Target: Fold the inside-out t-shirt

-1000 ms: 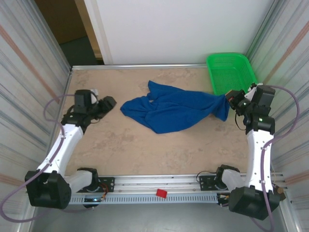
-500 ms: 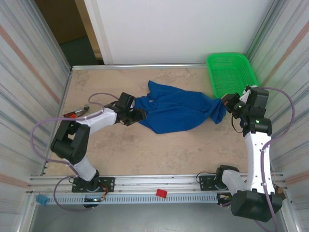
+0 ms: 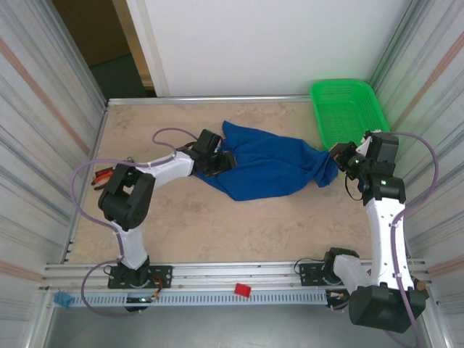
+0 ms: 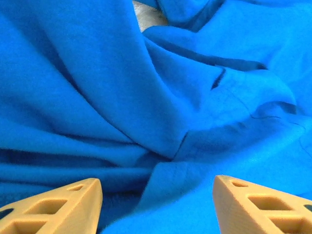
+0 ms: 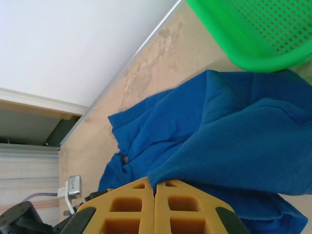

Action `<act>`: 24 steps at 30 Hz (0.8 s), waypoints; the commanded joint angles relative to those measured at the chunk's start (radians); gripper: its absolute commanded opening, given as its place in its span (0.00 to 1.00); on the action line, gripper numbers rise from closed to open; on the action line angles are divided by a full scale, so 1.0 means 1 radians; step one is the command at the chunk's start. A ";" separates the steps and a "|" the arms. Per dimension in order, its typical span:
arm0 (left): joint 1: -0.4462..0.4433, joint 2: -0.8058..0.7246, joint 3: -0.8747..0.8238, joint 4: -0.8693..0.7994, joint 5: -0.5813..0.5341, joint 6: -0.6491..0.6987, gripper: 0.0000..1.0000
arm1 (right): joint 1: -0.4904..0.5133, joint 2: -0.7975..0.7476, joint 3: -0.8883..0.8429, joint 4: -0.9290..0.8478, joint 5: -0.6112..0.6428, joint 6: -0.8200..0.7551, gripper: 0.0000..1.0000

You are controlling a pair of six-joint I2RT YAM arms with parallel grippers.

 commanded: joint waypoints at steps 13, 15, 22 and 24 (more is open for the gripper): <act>0.157 -0.306 0.406 -0.185 0.037 0.173 0.00 | -0.105 0.120 0.310 0.061 -0.025 0.020 0.00; 0.200 -0.352 0.540 -0.217 0.059 0.183 0.00 | -0.140 0.149 0.390 0.074 -0.040 0.042 0.00; 0.318 -0.481 0.629 -0.098 0.116 0.128 0.00 | -0.159 0.207 0.566 0.110 -0.069 0.099 0.00; 0.333 -0.490 0.645 -0.121 0.150 0.139 0.00 | -0.158 0.211 0.582 0.115 -0.073 0.107 0.00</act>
